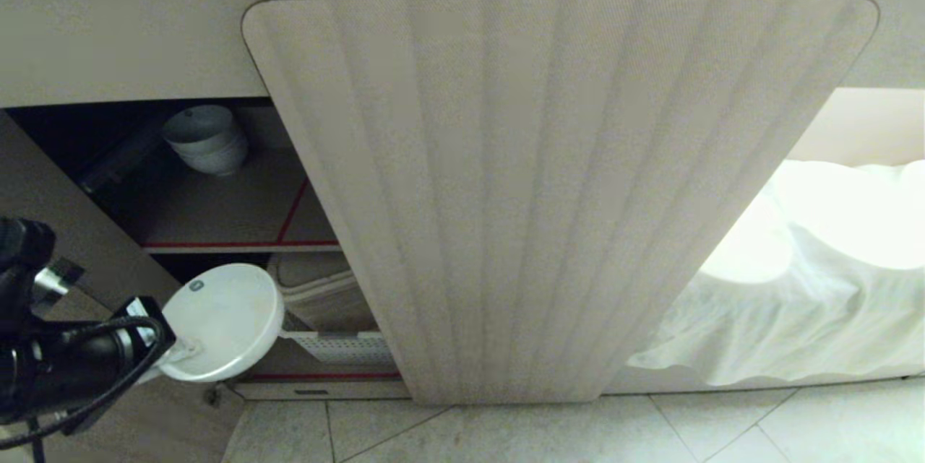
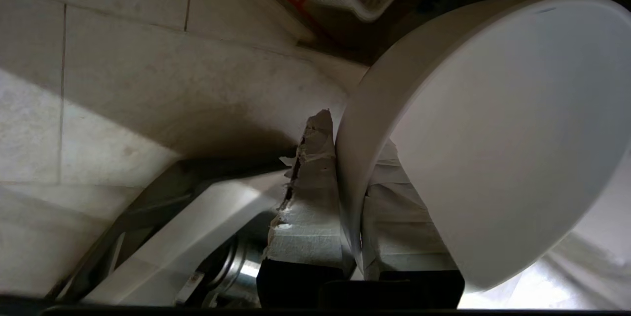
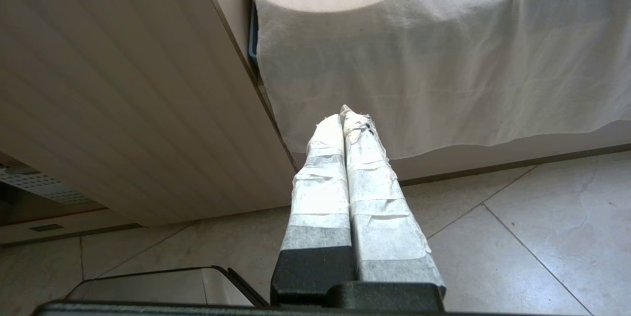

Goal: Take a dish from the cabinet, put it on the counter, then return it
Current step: Put it back into the cabinet

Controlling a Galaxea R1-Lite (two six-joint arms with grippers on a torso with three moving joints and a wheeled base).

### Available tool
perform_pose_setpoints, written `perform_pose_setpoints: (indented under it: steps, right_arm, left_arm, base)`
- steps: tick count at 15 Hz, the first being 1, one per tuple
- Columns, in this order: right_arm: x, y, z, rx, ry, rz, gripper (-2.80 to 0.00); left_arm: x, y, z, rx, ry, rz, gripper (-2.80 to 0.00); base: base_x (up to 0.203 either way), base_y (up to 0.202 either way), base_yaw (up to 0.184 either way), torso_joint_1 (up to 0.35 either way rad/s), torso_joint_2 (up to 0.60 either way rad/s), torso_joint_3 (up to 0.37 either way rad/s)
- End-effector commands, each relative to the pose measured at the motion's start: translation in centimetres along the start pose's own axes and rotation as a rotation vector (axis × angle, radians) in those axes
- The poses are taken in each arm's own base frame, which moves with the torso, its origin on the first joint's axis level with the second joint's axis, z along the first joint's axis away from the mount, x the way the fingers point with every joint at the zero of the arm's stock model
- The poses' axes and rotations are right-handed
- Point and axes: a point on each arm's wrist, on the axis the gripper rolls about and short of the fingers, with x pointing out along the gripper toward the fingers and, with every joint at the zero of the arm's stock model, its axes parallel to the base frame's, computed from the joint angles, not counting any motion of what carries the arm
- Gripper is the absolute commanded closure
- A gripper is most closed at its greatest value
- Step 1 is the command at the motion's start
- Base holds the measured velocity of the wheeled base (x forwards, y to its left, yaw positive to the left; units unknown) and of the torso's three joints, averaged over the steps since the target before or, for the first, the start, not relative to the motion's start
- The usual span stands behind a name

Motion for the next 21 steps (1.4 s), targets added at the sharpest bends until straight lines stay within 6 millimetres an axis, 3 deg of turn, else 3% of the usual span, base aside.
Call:
perform_pose_setpoints:
  steps: [1,5,15,21]
  right_arm:
    - [0.0,0.0,0.0,0.0,0.0,0.001,0.0]
    - [0.0,0.0,0.0,0.002,-0.001,0.0,0.0]
    - [0.0,0.0,0.0,0.0,0.0,0.001,0.0]
    - [0.0,0.0,0.0,0.0,-0.001,0.001,0.0]
  left_arm:
    - [1.7,-0.3,0.7,-0.045,-0.005,0.008,0.0]
    - [4.0,-0.8,1.8,-0.095,-0.032,0.032,0.0]
    - [6.6,-3.2,4.8,-0.141,-0.079,0.033,0.0]
    - [8.3,-3.6,5.4,-0.155,-0.063,0.058,0.0]
  base:
    - [0.0,0.0,0.0,0.0,0.0,0.0]
    - [0.0,0.0,0.0,0.0,0.0,0.0]
    - [0.0,0.0,0.0,0.0,0.0,0.0]
    - [0.0,0.0,0.0,0.0,0.0,0.0]
